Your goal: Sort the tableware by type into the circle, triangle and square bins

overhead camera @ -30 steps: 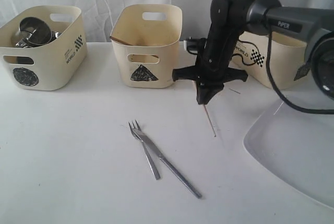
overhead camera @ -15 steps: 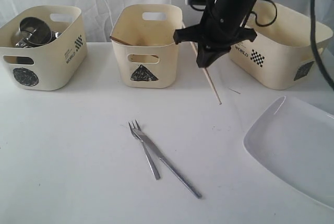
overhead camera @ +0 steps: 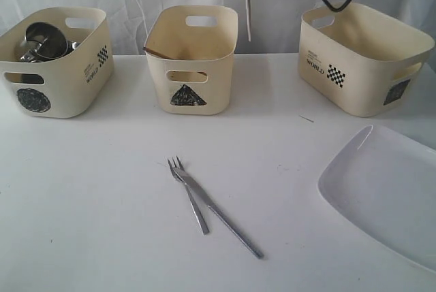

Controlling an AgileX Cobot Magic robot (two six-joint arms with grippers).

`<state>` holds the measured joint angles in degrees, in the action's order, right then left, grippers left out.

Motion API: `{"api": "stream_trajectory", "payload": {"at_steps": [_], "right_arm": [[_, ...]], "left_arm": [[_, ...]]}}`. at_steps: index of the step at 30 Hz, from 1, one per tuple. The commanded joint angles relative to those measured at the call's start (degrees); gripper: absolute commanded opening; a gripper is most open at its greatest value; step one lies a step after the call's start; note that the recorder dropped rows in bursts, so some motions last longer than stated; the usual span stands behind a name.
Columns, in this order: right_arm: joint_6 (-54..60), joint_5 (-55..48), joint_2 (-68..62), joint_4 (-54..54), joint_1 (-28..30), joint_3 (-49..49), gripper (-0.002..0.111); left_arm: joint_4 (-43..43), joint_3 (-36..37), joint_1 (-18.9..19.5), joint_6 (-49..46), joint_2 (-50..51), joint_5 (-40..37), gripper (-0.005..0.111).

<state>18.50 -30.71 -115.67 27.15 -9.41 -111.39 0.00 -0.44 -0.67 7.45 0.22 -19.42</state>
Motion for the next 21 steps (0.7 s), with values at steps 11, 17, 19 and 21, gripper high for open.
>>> {"api": "stream_trajectory", "payload": {"at_steps": [11, 17, 19, 21], "right_arm": [[22.7, 13.6, -8.3, 26.0, 0.1, -0.2, 0.0], [31.2, 15.6, -10.8, 33.9, -0.5, -0.2, 0.0], [34.6, 16.1, -11.4, 36.7, -0.9, -0.2, 0.0], [38.4, 16.1, -11.8, 39.8, -1.4, -0.2, 0.0]], "left_arm": [[-0.6, 0.4, -0.2, 0.0, -0.2, -1.6, 0.001], [-0.6, 0.4, -0.2, 0.0, -0.2, -1.6, 0.001], [-0.6, 0.4, -0.2, 0.0, -0.2, -1.6, 0.001], [-0.6, 0.4, -0.2, 0.0, -0.2, -1.6, 0.001]]}}
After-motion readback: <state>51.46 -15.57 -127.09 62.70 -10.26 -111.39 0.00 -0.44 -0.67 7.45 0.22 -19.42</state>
